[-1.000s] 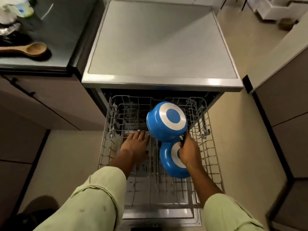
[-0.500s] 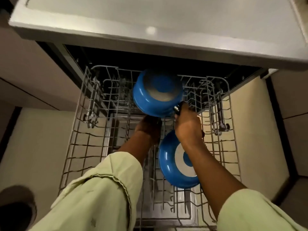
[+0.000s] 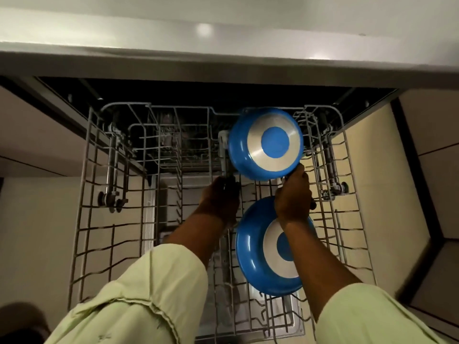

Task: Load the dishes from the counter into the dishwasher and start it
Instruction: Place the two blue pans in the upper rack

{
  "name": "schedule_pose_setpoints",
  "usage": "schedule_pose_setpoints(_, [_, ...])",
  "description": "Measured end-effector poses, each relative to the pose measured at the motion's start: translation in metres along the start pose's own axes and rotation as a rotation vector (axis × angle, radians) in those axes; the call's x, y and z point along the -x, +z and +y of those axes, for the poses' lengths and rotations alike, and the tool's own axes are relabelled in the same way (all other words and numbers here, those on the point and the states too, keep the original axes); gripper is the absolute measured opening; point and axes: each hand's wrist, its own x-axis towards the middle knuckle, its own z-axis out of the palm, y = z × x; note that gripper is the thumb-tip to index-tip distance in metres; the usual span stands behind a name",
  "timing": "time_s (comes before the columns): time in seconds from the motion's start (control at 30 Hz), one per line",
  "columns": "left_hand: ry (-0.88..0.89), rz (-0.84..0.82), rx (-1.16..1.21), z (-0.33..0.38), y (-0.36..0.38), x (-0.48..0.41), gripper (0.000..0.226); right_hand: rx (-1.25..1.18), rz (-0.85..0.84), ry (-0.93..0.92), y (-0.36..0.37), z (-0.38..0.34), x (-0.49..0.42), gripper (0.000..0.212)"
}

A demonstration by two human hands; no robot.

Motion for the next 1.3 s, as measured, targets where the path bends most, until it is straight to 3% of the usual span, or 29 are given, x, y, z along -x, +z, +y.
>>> schedule_pose_setpoints(0.03, [0.002, -0.045, -0.056, 0.0, -0.003, 0.003, 0.053, 0.034, -0.01, 0.02, 0.001, 0.003, 0.0, 0.043])
schedule_pose_setpoints(0.1, [-0.035, -0.074, 0.112, 0.003, -0.015, 0.009, 0.075, 0.087, -0.025, 0.047, 0.002, 0.007, 0.001, 0.043])
schedule_pose_setpoints(0.17, [-0.08, -0.112, 0.107, 0.011, -0.034, 0.017, 0.094, 0.088, -0.034, 0.093, 0.006, 0.007, 0.0, 0.041])
schedule_pose_setpoints(0.4, [-0.038, -0.164, 0.003, 0.017, -0.051, 0.023, 0.096, 0.02, -0.026, 0.245, 0.014, 0.006, -0.01, 0.039])
schedule_pose_setpoints(0.6, [-0.032, -0.201, -0.055, 0.018, -0.054, 0.024, 0.099, 0.02, -0.078, 0.27, 0.012, 0.009, -0.01, 0.038])
schedule_pose_setpoints(0.83, [-0.031, -0.234, -0.138, 0.017, -0.043, 0.022, 0.105, 0.046, -0.143, 0.305, 0.008, 0.0, -0.007, 0.075])
schedule_pose_setpoints(0.93, [-0.015, -0.204, -0.148, 0.018, -0.045, 0.028, 0.102, 0.044, -0.128, 0.28, 0.006, -0.007, 0.004, 0.085])
schedule_pose_setpoints(1.13, [0.036, -0.069, -0.335, 0.018, -0.025, 0.048, 0.071, 0.103, -0.217, 0.228, 0.001, -0.013, 0.035, 0.083])
schedule_pose_setpoints(1.3, [-0.07, -0.046, -0.139, 0.021, -0.018, 0.091, 0.066, 0.221, -0.164, 0.039, -0.002, -0.012, 0.075, 0.079])
